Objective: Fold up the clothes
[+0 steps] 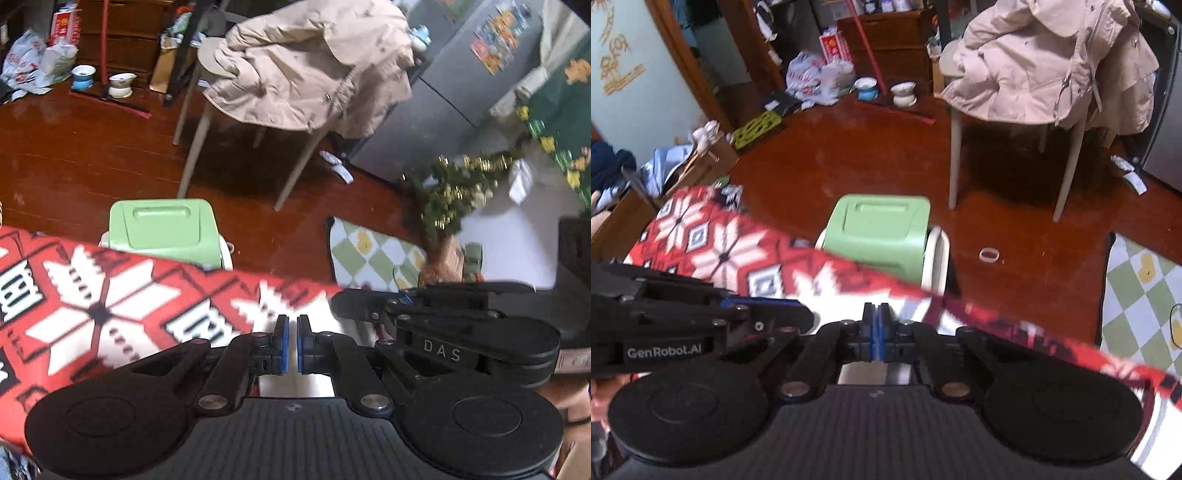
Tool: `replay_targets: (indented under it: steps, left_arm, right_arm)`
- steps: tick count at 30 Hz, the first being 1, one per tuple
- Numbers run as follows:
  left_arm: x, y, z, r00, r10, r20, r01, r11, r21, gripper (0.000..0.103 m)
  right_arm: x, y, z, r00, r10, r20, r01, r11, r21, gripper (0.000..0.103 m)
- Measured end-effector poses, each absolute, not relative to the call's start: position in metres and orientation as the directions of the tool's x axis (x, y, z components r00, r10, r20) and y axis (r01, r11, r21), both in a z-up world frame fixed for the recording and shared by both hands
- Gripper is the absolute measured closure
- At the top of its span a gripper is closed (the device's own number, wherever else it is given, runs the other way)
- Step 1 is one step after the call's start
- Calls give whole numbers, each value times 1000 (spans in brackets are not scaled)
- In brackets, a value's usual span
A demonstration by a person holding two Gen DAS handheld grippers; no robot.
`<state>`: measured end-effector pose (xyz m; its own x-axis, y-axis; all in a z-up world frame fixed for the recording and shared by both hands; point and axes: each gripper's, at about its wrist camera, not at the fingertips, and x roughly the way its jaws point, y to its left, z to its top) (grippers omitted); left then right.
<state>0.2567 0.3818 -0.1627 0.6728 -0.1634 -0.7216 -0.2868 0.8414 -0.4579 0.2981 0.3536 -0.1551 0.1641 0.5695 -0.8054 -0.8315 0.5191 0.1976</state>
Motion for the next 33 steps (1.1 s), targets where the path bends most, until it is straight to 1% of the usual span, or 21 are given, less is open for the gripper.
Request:
replay_targets:
  steps: [2,5,8,13,15,18,21,25,29,33]
  left_arm:
    - [258,380,-154,684,-184,-706,-265,838,-476,99]
    - [255,367,-138,679,-216,-702,-203,863,-462,99]
    - [248,340,-126,654,-279,-703,-133,872,-470,99]
    - [239,269,-119,581,-366,-728,3,895,-447,99]
    - [240,241,-123,551,-405,-729,49,889,-456,99]
    - [249,202,-134,510,-434,-743,103,888,-448,99]
    - [260,170,-147,481,-446,-755,120,887,-447,99]
    - [276,144,-160,470,-426,-773,136,900,-413,99]
    - [295,142,-169,476,-397,-784,106,912,-397,99]
    - [313,145,-174,488,-382,-785,89,916,-390,99]
  right_arm:
    - [304,347,-146,181,582,-793,-822,532,203,99]
    - [313,319,-125,179,605,-776,-811,537,232,99]
    - [314,270,-105,173,598,-783,-797,552,246,99]
    - [306,167,-84,209,543,-814,-734,637,237,99]
    - [303,128,-83,236,495,-836,-691,690,214,98]
    - [298,81,-90,248,452,-857,-649,734,199,98]
    - [295,48,-104,228,444,-866,-613,757,227,98]
    - [289,36,-122,182,447,-876,-627,739,247,98]
    - [285,49,-138,159,452,-878,-658,711,247,98]
    - [303,60,-144,172,483,-858,-641,717,275,99]
